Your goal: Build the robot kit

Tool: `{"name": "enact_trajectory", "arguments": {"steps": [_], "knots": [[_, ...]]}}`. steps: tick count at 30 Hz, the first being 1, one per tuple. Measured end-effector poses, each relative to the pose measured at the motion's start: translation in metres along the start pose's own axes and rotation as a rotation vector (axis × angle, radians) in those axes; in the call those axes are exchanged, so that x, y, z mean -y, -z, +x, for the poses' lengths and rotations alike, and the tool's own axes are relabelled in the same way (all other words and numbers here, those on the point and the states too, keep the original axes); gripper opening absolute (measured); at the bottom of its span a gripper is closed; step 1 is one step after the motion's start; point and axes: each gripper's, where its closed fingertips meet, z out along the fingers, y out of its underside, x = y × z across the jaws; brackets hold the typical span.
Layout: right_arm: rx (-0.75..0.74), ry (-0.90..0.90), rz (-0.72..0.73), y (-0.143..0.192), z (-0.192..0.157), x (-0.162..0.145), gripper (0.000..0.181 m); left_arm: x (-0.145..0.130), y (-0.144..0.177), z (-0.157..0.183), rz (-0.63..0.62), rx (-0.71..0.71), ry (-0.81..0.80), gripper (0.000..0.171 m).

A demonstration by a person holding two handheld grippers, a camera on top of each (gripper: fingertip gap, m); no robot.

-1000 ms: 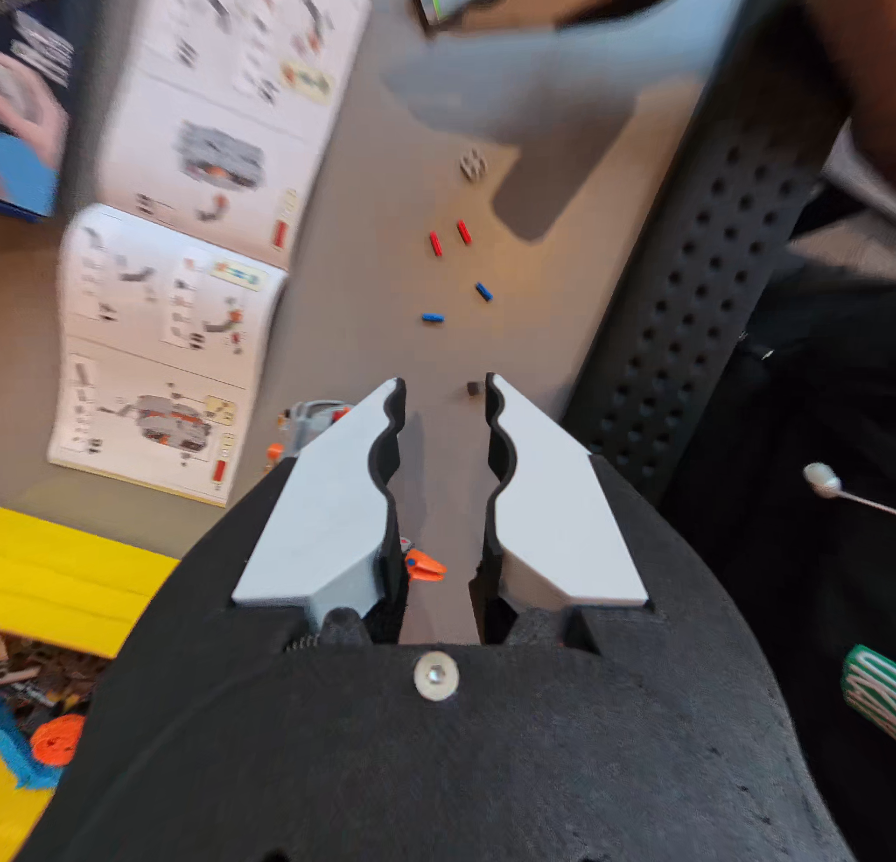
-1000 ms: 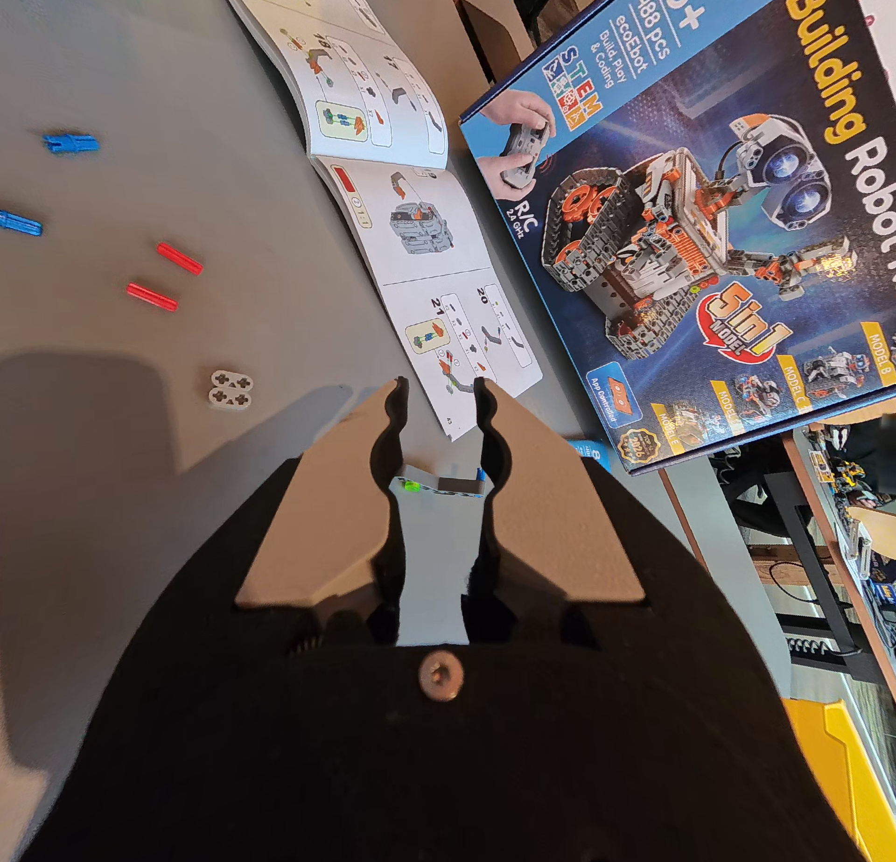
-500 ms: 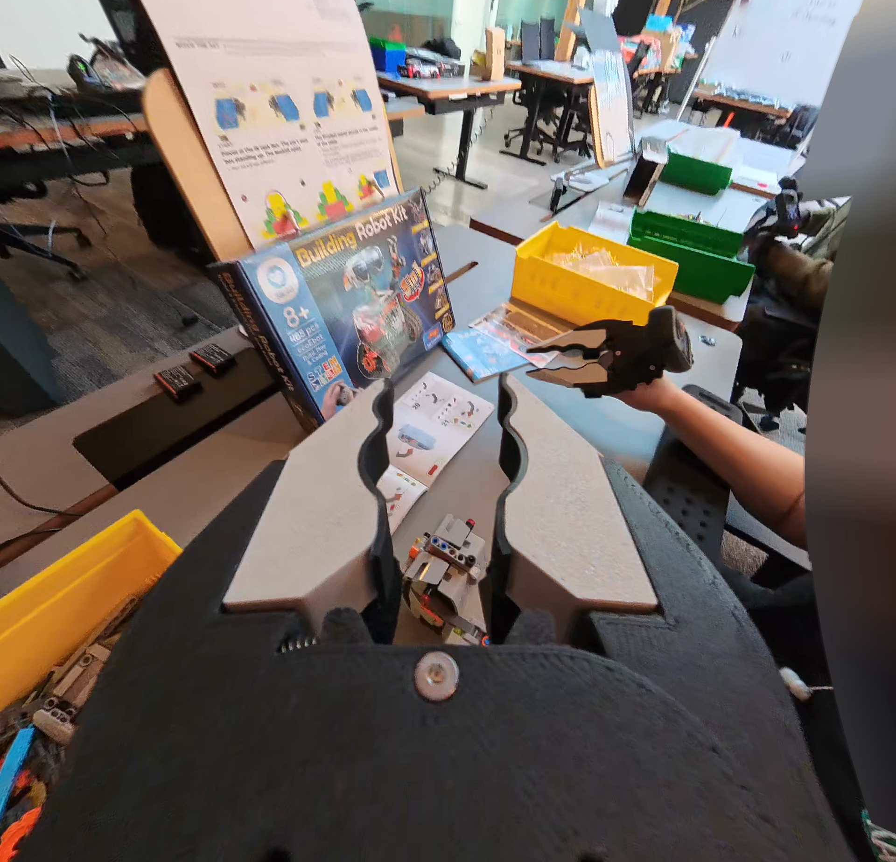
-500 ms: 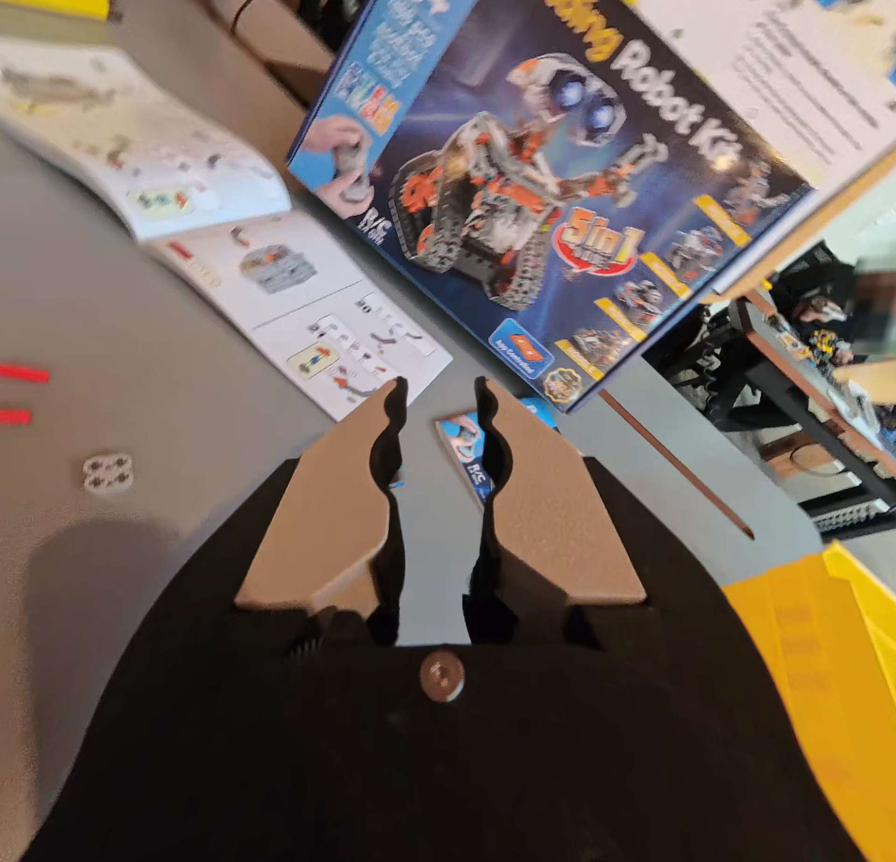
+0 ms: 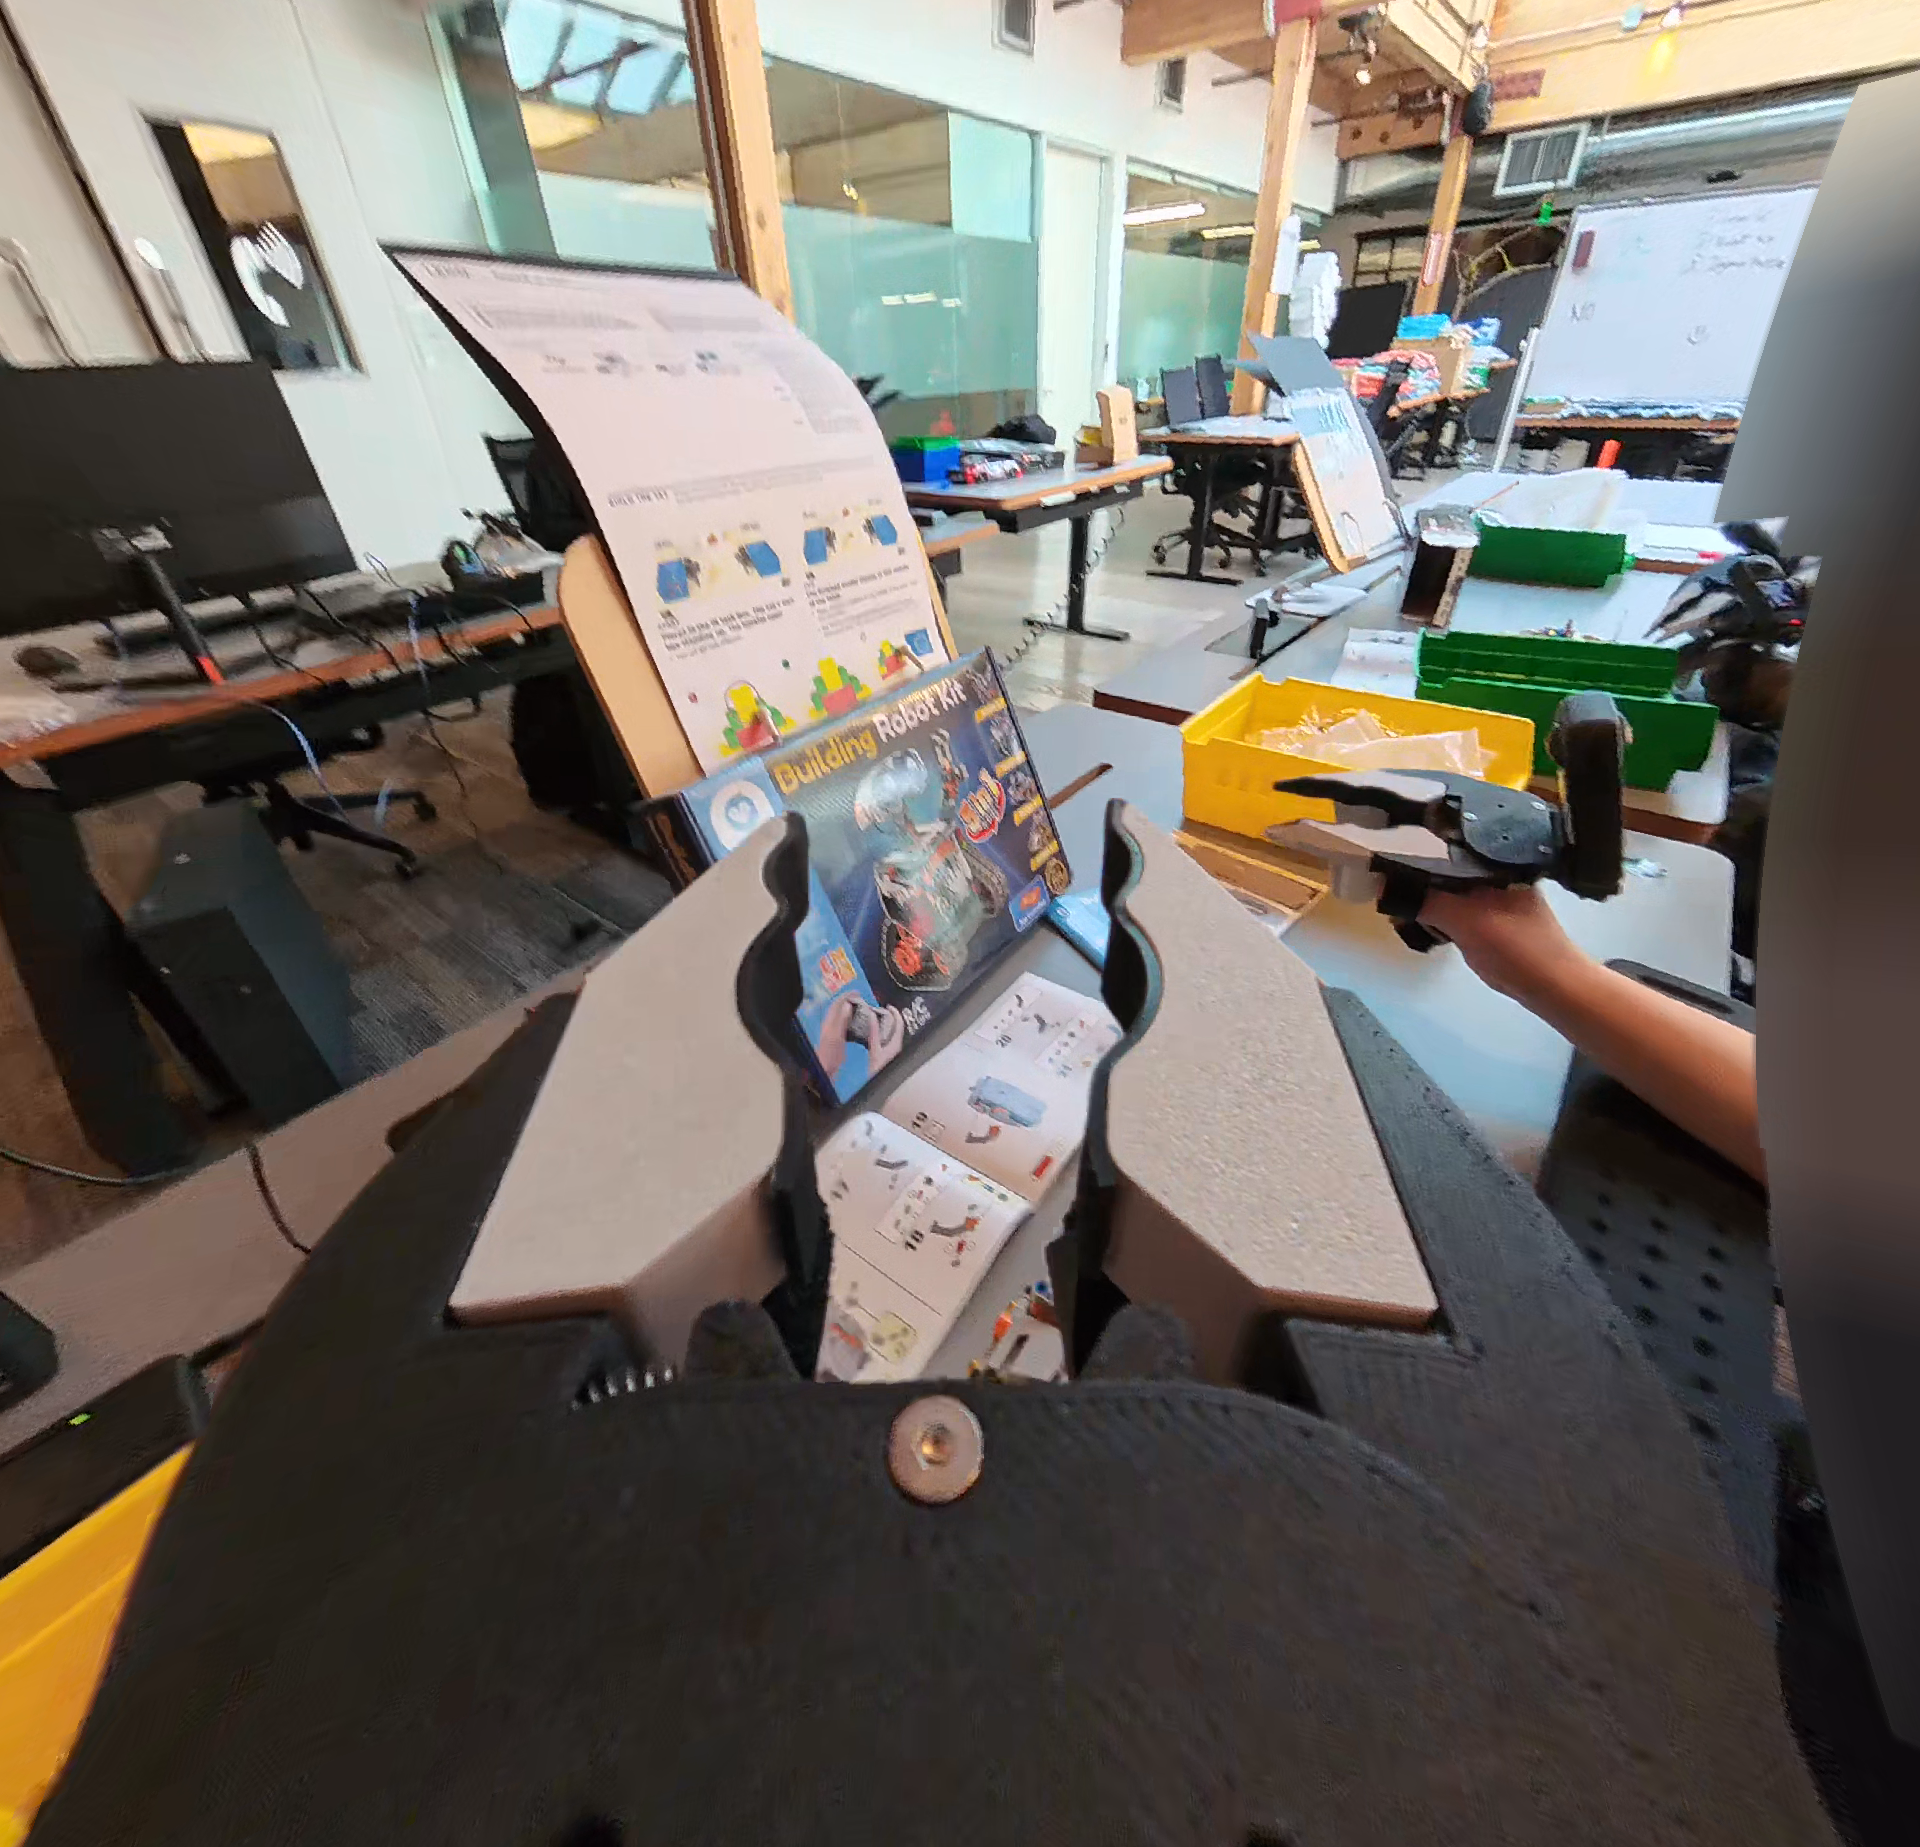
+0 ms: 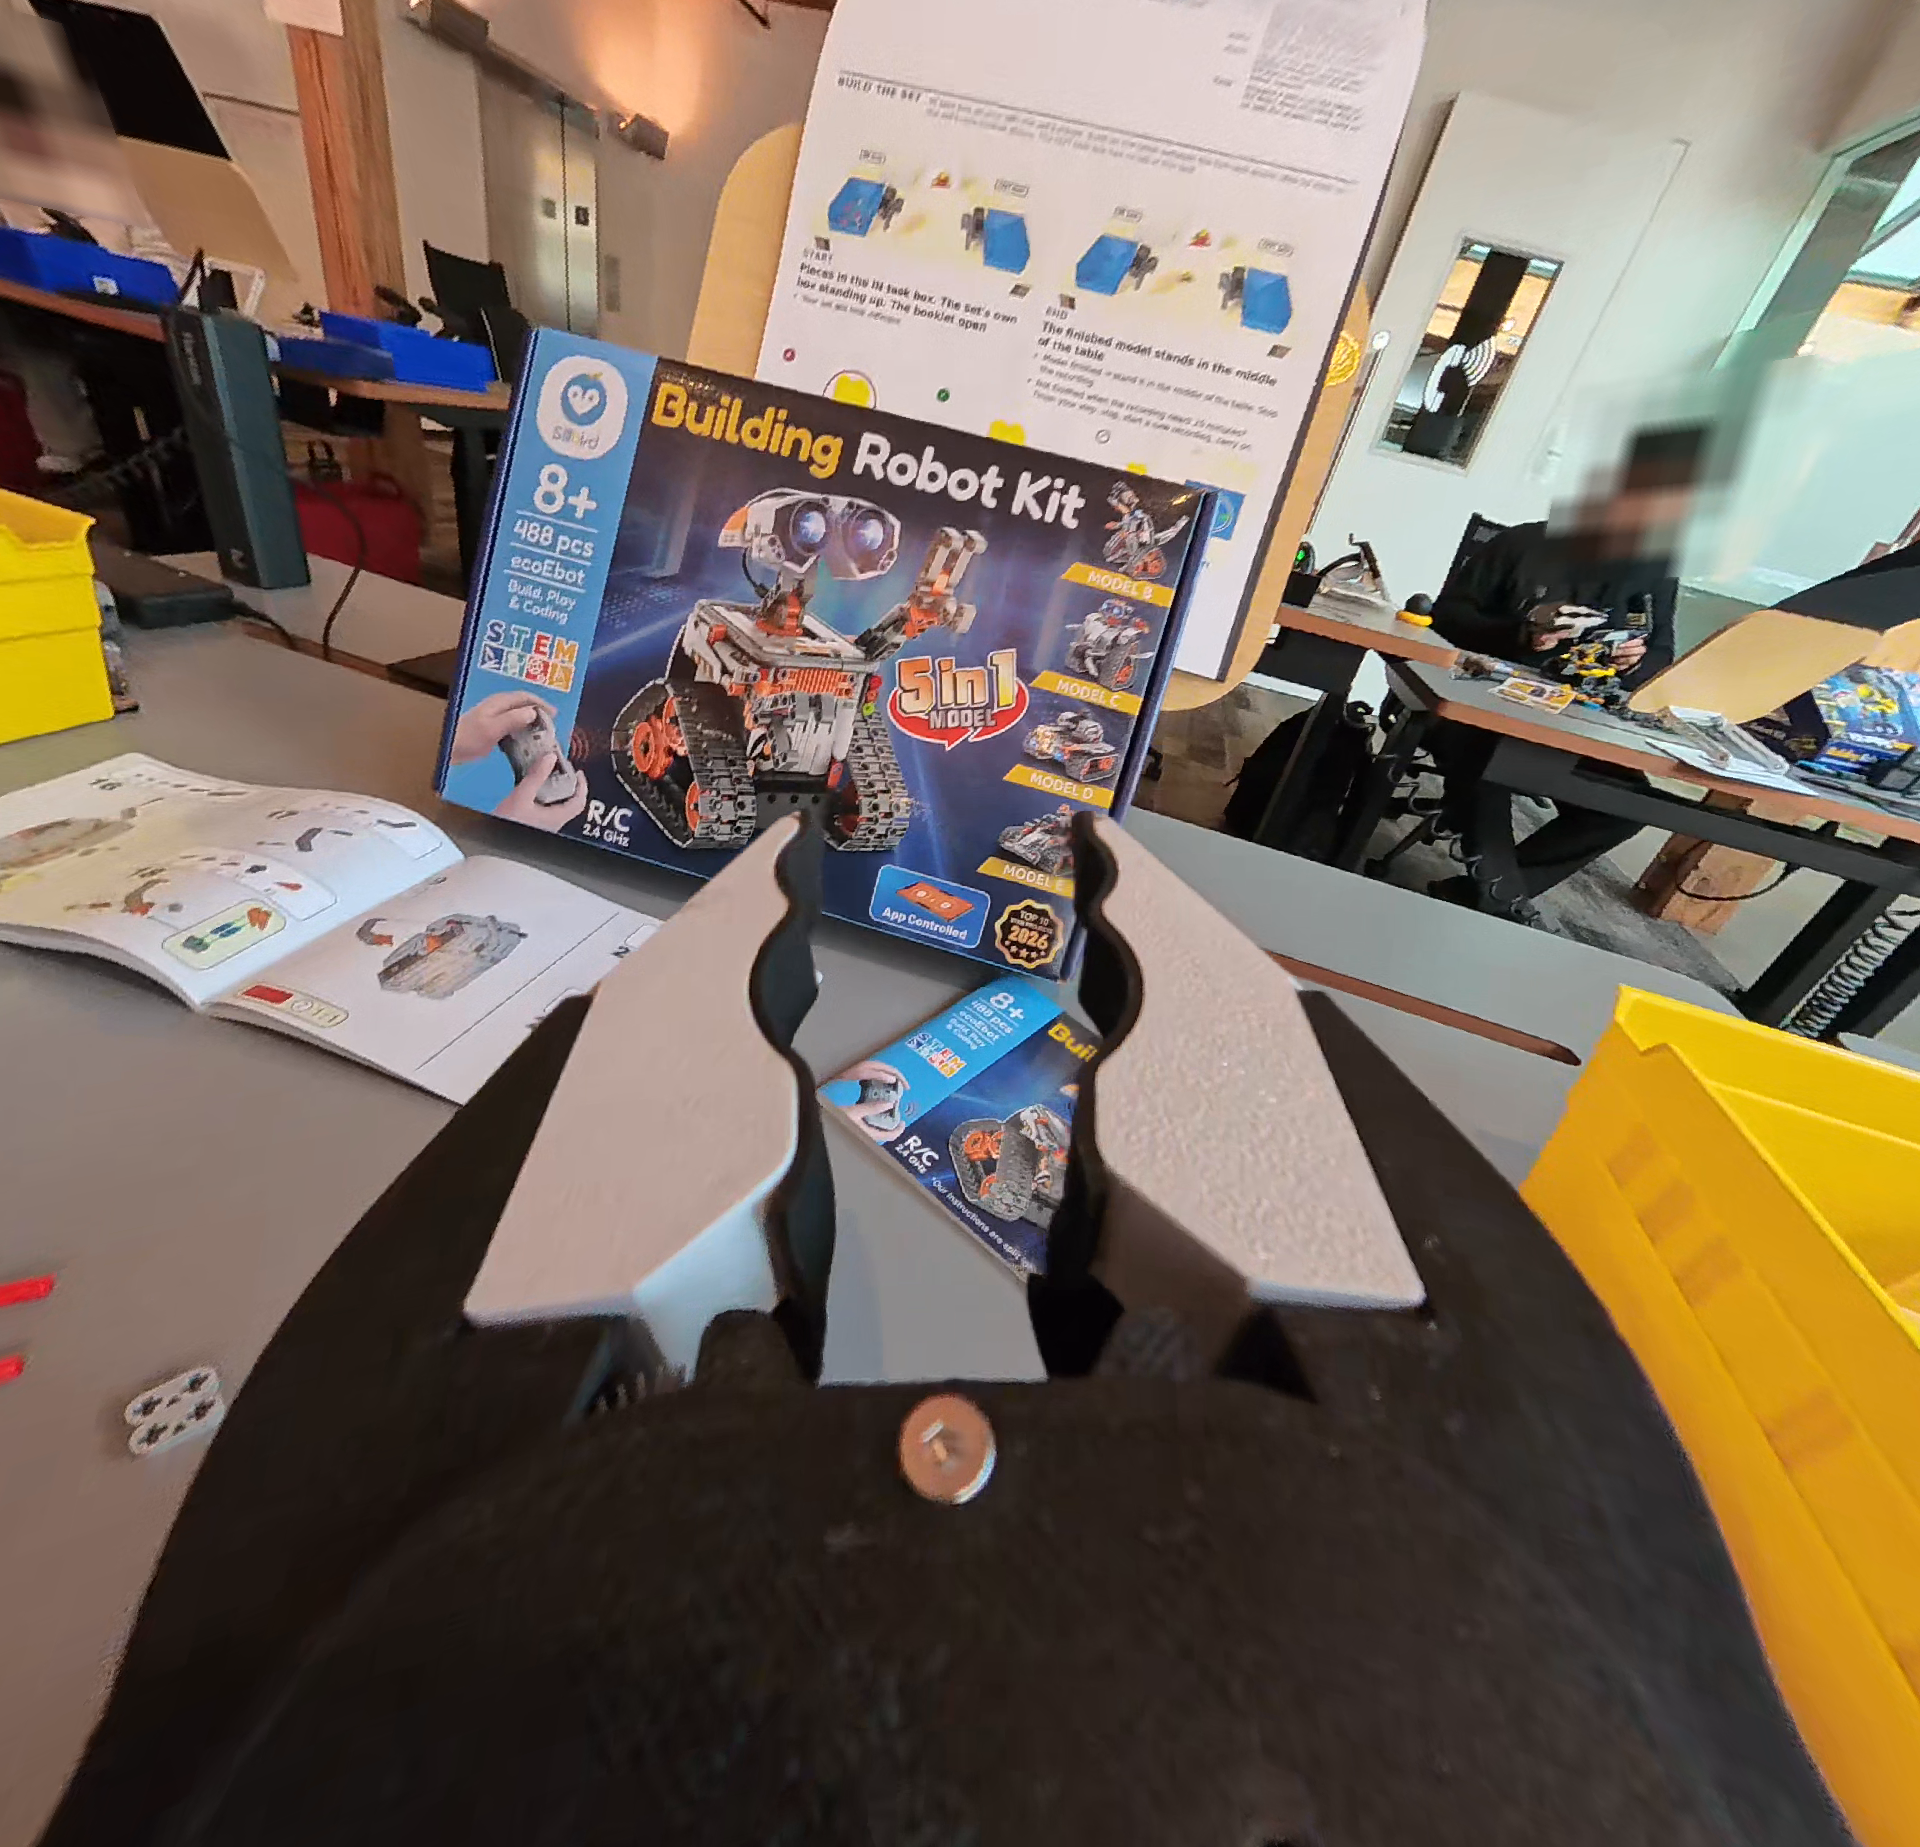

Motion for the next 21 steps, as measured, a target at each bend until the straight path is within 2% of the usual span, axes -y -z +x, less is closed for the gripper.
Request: {"name": "enact_trajectory", "arguments": {"steps": [5, 6, 7, 9, 10, 14, 16, 18, 21], "knots": [[0.003, -0.018, 0.008, 0.0, 0.001, 0.001, 0.049, 0.032, 0.027, -0.001, 0.291, 0.095, -0.131, 0.048], [0.007, -0.023, 0.005, 0.0, 0.001, 0.0, 0.049, 0.035, 0.032, -0.002, 0.306, 0.112, -0.137, 0.051], [0.006, -0.027, -0.002, -0.001, 0.001, -0.001, 0.049, 0.035, 0.035, -0.004, 0.299, 0.129, -0.141, 0.059], [0.008, -0.032, -0.008, -0.001, 0.001, -0.003, 0.049, 0.033, 0.036, -0.011, 0.273, 0.175, -0.135, 0.091], [0.011, -0.036, -0.009, -0.001, 0.001, -0.003, 0.049, 0.032, 0.036, -0.014, 0.265, 0.189, -0.135, 0.099], [0.023, -0.044, -0.014, -0.002, -0.001, -0.004, 0.048, 0.034, 0.036, -0.015, 0.287, 0.181, -0.13, 0.106], [0.025, -0.045, -0.021, -0.002, -0.001, -0.005, 0.048, 0.034, 0.035, -0.013, 0.294, 0.164, -0.169, 0.105], [0.02, -0.049, -0.029, -0.003, 0.0, -0.006, 0.049, 0.033, 0.035, -0.01, 0.301, 0.155, -0.214, 0.086], [0.022, -0.054, -0.029, -0.001, 0.001, -0.006, 0.061, 0.033, 0.037, -0.002, 0.332, 0.119, -0.266, 0.062]]}}
